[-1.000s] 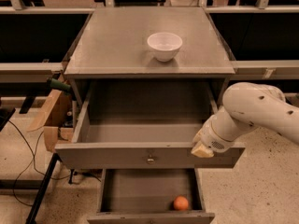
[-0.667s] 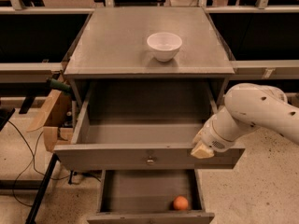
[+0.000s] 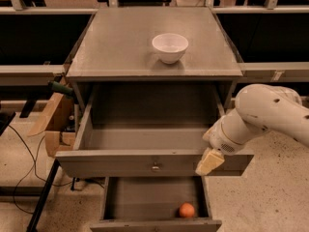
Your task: Open top drawer
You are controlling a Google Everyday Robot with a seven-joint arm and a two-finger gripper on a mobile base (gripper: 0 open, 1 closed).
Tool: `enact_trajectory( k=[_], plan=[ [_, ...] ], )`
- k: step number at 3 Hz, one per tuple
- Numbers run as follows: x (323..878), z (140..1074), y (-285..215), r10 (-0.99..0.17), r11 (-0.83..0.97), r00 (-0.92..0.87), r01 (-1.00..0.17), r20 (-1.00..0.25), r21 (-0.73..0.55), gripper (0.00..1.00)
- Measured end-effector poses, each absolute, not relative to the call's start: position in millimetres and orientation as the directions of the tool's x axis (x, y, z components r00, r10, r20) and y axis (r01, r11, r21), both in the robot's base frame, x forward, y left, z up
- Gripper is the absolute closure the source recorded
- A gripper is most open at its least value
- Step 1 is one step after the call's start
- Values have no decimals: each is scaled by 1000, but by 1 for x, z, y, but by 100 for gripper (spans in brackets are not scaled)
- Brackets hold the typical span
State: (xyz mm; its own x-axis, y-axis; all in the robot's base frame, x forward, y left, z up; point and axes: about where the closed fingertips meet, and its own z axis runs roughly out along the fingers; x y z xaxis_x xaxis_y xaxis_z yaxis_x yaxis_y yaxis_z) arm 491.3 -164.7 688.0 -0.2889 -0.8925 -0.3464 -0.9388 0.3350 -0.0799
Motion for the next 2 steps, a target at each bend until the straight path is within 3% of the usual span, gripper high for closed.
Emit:
enact_trajectory(
  k=[2],
  plan=[
    [493, 692, -165, -894, 333, -283, -939, -348, -92, 0]
  ],
)
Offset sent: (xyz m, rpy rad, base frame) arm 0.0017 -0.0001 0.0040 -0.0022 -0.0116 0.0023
